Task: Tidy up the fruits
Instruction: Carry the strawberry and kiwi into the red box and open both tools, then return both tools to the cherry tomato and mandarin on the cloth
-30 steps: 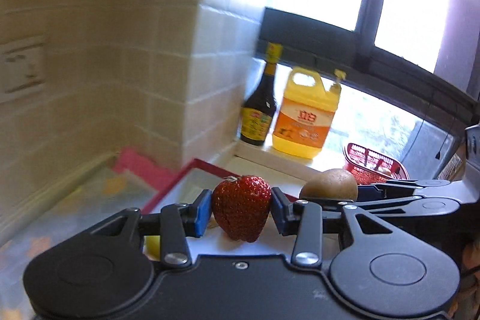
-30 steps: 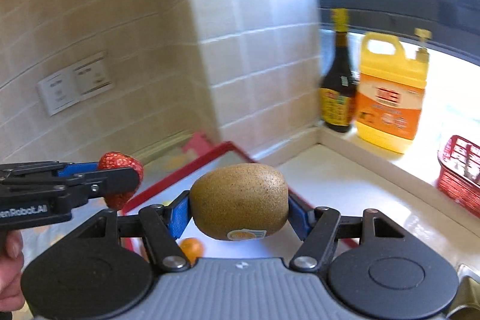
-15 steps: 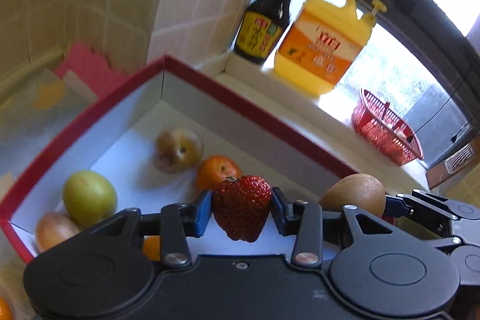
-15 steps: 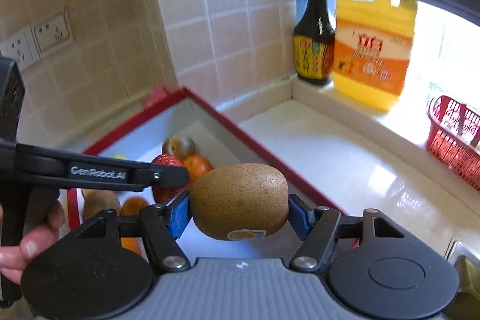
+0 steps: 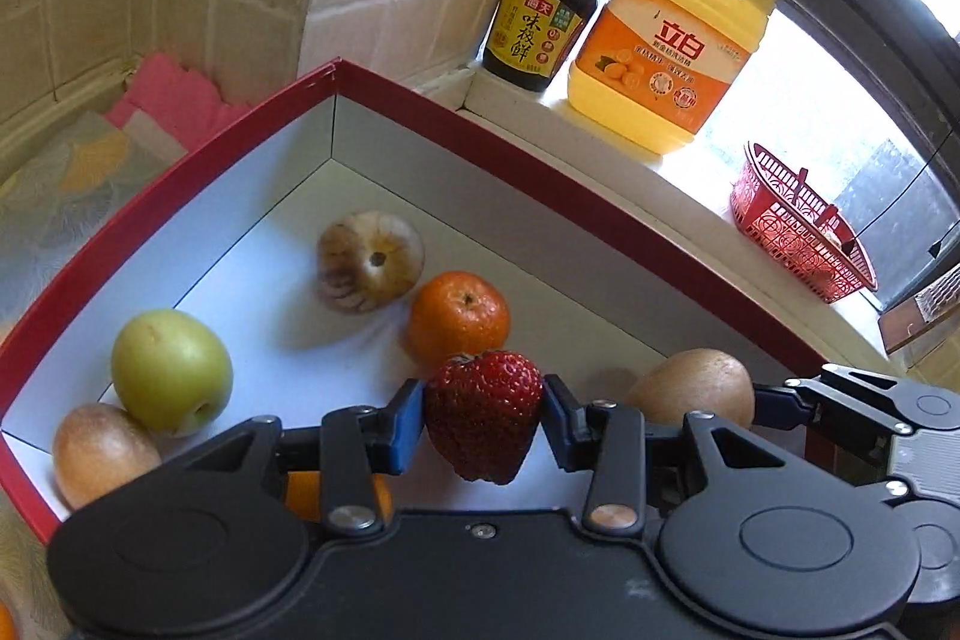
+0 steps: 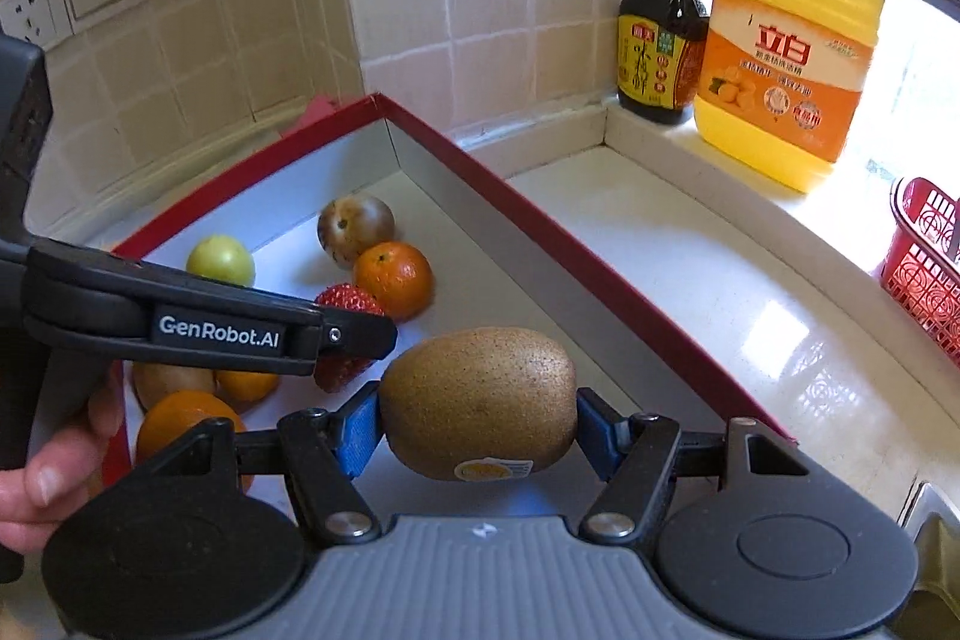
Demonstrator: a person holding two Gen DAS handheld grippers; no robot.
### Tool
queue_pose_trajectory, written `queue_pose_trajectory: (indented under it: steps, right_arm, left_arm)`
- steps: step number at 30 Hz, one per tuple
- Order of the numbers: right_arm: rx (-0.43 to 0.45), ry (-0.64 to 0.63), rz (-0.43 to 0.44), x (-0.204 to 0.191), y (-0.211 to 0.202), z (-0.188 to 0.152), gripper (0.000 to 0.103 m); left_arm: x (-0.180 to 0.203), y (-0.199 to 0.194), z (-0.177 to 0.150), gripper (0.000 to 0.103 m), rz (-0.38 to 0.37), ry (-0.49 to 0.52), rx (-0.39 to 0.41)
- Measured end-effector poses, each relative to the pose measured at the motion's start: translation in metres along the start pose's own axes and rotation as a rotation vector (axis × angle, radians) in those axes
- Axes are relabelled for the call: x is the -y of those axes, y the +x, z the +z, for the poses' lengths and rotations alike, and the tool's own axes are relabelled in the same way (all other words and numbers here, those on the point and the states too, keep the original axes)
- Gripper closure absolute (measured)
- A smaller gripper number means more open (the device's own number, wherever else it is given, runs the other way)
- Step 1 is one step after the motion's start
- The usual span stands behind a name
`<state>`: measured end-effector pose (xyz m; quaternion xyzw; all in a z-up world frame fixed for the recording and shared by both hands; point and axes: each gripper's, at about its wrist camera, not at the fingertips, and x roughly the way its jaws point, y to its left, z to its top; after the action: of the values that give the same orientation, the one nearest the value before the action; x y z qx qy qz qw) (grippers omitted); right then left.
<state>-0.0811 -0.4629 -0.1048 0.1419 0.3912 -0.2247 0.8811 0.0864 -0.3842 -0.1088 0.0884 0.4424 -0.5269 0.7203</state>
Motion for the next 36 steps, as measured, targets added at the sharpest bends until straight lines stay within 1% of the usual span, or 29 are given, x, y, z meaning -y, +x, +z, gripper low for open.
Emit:
queue_pose_trajectory:
  steps: [3, 7, 11, 13, 16, 17, 18, 21, 22, 25, 29, 31, 33, 36]
  right_arm:
    - [-0.015, -0.011, -0.015, -0.002, 0.006, 0.001, 0.034]
    - [-0.001, -0.031, -0.014, -0.005, 0.01, 0.002, 0.034]
    - [0.017, -0.049, -0.026, -0.009, 0.015, 0.004, 0.034]
    - [0.017, -0.056, -0.033, -0.01, 0.018, 0.004, 0.034]
    - [0.014, -0.058, -0.031, -0.008, 0.021, 0.002, 0.034]
    - [0.024, -0.064, -0.034, -0.008, 0.019, 0.002, 0.034]
    - [0.037, -0.071, -0.041, -0.008, 0.017, 0.002, 0.035]
    - [0.067, -0.092, -0.044, -0.009, 0.005, 0.006, 0.033]
    - [0.081, -0.1, -0.041, -0.01, 0.0, 0.007, 0.033]
    - [0.129, -0.118, -0.076, -0.014, -0.02, 0.012, 0.033]
    - [0.185, -0.119, -0.075, -0.018, -0.046, 0.021, 0.033]
    - [0.211, -0.138, -0.073, -0.024, -0.057, 0.027, 0.033]
    - [0.244, -0.172, -0.076, -0.034, -0.07, 0.035, 0.033]
    - [0.294, -0.206, -0.058, -0.051, -0.088, 0.046, 0.033]
  left_arm:
    - [0.001, 0.001, -0.001, 0.053, 0.003, 0.007, -0.001]
    - [0.002, 0.003, 0.0, 0.053, 0.006, 0.0, -0.005]
    - [0.005, 0.003, -0.001, 0.053, 0.016, 0.015, -0.002]
    - [0.007, 0.001, -0.002, 0.047, 0.017, 0.027, 0.01]
    - [0.011, -0.008, -0.001, 0.042, 0.005, 0.051, 0.04]
    - [0.012, -0.009, -0.001, 0.036, 0.012, 0.054, 0.046]
    - [0.012, -0.011, 0.0, 0.035, 0.017, 0.056, 0.052]
    - [0.009, -0.023, 0.001, 0.035, 0.022, 0.054, 0.067]
    - [0.009, -0.031, 0.002, 0.035, 0.024, 0.053, 0.077]
    - [0.007, -0.06, 0.002, 0.035, 0.028, 0.058, 0.126]
    - [0.002, -0.117, -0.003, 0.031, 0.076, 0.069, 0.22]
    - [-0.006, -0.147, -0.009, 0.029, 0.11, 0.057, 0.266]
    - [-0.017, -0.174, -0.017, 0.029, 0.162, 0.04, 0.305]
    - [-0.038, -0.218, -0.03, 0.029, 0.244, 0.002, 0.371]
